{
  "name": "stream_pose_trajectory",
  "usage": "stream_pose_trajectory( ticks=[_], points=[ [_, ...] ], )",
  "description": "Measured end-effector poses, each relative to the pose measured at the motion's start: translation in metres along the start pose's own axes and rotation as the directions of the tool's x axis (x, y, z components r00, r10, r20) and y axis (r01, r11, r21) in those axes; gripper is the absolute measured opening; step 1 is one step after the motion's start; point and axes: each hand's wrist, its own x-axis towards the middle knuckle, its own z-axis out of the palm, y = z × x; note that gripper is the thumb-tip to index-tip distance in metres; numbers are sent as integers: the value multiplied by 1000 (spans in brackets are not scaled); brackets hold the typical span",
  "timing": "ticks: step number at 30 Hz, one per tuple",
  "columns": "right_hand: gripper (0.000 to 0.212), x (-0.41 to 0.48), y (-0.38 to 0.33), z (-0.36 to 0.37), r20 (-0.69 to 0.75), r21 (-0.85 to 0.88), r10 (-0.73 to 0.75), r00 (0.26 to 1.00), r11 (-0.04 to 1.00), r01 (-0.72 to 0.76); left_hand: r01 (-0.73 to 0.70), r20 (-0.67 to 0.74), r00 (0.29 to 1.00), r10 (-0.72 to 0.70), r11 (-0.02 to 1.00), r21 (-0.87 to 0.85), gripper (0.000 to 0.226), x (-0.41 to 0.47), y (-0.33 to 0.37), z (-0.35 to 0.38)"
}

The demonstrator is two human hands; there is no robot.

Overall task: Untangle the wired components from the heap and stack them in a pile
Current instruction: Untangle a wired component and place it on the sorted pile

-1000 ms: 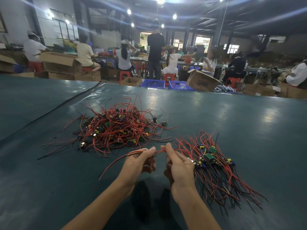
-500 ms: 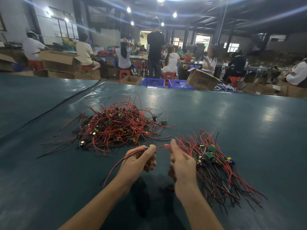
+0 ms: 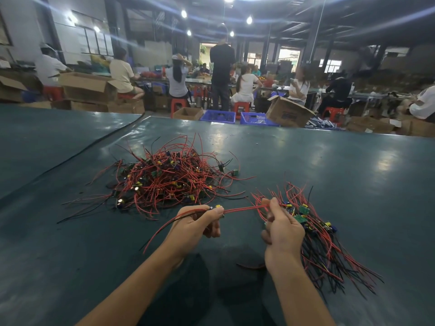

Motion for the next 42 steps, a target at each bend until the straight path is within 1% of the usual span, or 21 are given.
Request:
stream_pose_trajectory(
  ticks=[3,7,9,10,13,15,17,18,20,21,22,23,25,28,30,32,35,37,38,40,42],
  points=[
    [27,2,-1,-1,-11,29,-14,1000,999,14,-6,-13,1000,6,1000,-12,39,-1,-1,2],
    [28,1,-1,-1,-7,105,22,1000,994,-21,33,-89,995,-42,994,-103,38,-2,-2,8],
    [33,0,0,-1,41,53,33,999,998,-35,17,-148,988,-34,993,-114,36,-1,0,9],
    [36,-2,3,-1,83,-16,32,996,999,-31,-2,-177,984,-14,996,-94,36,-1,1,9],
    [37,-16,11,7,302,-268,24,953,961,61,-94,-200,973,119,987,129,33,-3,-1,10],
    [30,-25,16,12,460,-339,2,888,925,174,-179,-127,965,229,931,317,21,-6,-7,10],
    [25,-30,20,14,506,-344,-62,860,900,268,-245,-13,959,283,853,461,19,-9,-11,8],
    [24,-30,19,14,492,-344,-103,864,889,302,-269,50,957,287,804,531,27,-10,-12,6],
    [23,-27,17,12,409,-331,-199,890,877,348,-348,177,930,323,616,706,41,-10,-13,-1],
    [22,-24,15,11,349,-299,-230,909,892,340,-386,219,910,353,523,760,46,-9,-13,-3],
    [21,-21,11,10,292,-242,-227,929,922,302,-404,233,895,380,470,785,48,-8,-12,-6],
    [21,-18,8,9,251,-165,-196,948,956,242,-403,220,887,407,449,798,47,-7,-12,-10],
    [21,-13,1,6,194,-65,-132,972,987,147,-347,125,874,470,423,837,42,-2,-12,-20],
    [25,-1,-5,-4,125,-158,-140,982,975,159,-120,-99,869,485,401,908,43,7,-14,-45],
    [27,6,-7,-11,118,-322,-240,964,909,266,48,-229,875,427,395,918,51,11,-18,-62],
    [33,10,-9,-18,166,-523,-328,930,770,365,184,-328,878,348,387,904,59,14,-24,-79],
    [58,11,-10,-25,215,-743,-347,913,548,384,347,-420,899,123,385,855,66,16,-30,-99],
    [62,9,-7,-26,258,-851,-337,906,364,378,410,-431,902,-24,359,838,68,16,-34,-105],
    [61,9,-5,-26,277,-884,-324,904,282,372,420,-429,902,-54,345,839,66,16,-36,-107],
    [61,8,-3,-26,315,-914,-302,900,160,373,412,-441,898,-6,368,834,57,17,-36,-108],
    [63,9,-1,-26,352,-915,-280,893,96,391,399,-471,879,76,423,814,45,17,-35,-109]
  ],
)
